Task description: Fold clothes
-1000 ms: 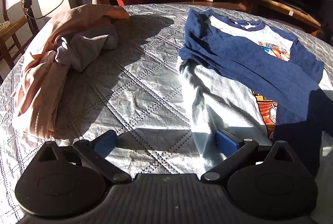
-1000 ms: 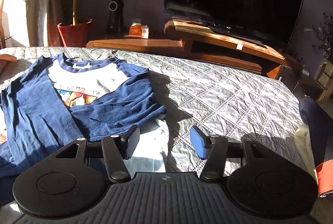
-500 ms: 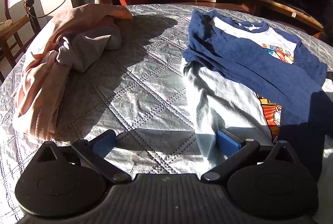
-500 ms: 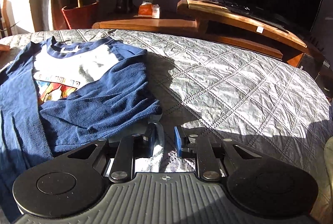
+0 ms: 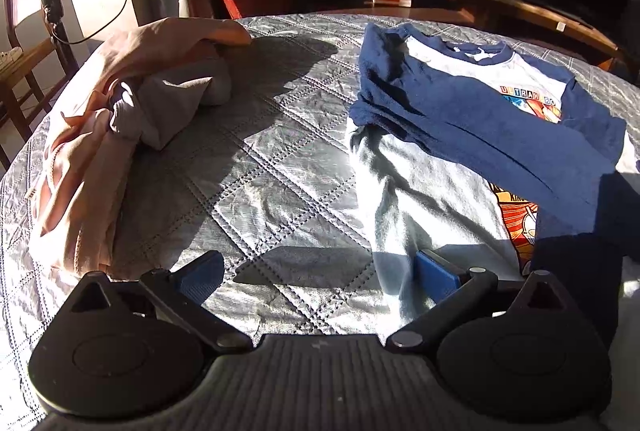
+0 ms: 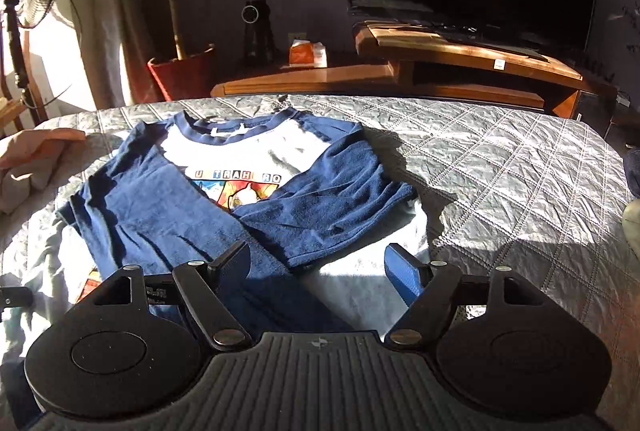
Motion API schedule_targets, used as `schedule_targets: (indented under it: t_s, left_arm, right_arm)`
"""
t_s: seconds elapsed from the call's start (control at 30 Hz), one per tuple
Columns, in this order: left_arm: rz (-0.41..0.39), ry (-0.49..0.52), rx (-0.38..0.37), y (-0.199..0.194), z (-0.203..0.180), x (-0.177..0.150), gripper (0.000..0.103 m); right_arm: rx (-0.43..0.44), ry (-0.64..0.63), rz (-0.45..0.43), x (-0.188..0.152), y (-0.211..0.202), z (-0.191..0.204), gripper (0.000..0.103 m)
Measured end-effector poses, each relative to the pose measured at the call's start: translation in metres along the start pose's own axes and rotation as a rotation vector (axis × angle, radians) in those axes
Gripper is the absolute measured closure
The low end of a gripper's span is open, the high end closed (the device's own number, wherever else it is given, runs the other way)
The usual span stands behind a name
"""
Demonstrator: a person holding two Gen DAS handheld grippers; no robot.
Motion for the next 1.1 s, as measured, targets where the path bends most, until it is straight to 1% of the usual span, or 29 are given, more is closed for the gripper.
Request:
schedule_targets:
  t_s: [0.07,0.13,0.2,0.27,0.33,0.4,0.43,0.5,0.6,0.9,1.1]
  left_arm:
    - [0.001,0.020,-0.014,-0.001,-0.005,0.000,0.002]
    - [0.027,0.029,-0.013,0.002,-0.009,-0.002,0.001]
    - [0.038,0.018,-0.013,0.004,-0.010,-0.003,0.001]
    - [0.051,0.009,-0.015,0.005,-0.009,-0.002,0.001]
    - [0.061,0.002,-0.011,0.005,-0.009,-0.001,0.001]
    - [0.073,-0.010,-0.007,0.006,-0.009,0.000,0.001]
    - [0.078,-0.016,-0.006,0.006,-0.009,0.001,0.001]
    - [0.082,-0.022,-0.007,0.006,-0.010,0.001,0.001]
    - [0.087,-0.013,-0.009,0.006,-0.012,0.001,0.001]
    - [0.084,-0.020,-0.012,0.006,-0.010,-0.001,0.001]
    - [0.063,-0.027,-0.003,0.006,-0.010,-0.002,0.000]
  right_arm:
    - [0.006,0.031,0.009,-0.013,-0.005,0.015,0.019]
    - [-0.007,0.020,0.006,-0.025,-0.006,0.023,0.015]
    - [-0.009,0.044,0.028,-0.035,0.000,0.023,0.010]
    - [-0.007,0.063,0.034,-0.041,0.006,0.022,0.009]
    - [-0.044,0.052,0.029,-0.043,0.011,0.021,0.006]
    - [-0.048,0.042,0.025,-0.046,0.015,0.023,0.000]
    - [-0.050,0.030,0.023,-0.049,0.018,0.025,0.000]
    - [-0.070,-0.043,-0.007,-0.054,0.018,0.034,0.000]
    - [-0.064,-0.070,-0.020,-0.054,0.017,0.037,0.000]
    - [-0.045,-0.045,-0.017,-0.054,0.019,0.033,0.000]
    - [-0.045,-0.045,-0.017,-0.053,0.019,0.033,0.000]
Point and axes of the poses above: each gripper's, at about its wrist camera, not at the fingertips, and y roughly the way its jaws point, z to its left, x to its top, the point moved 5 cm from there along y, roughly the way its jaws point, and after that the axes turned 1 degree about -x, right-handed, at the moved point
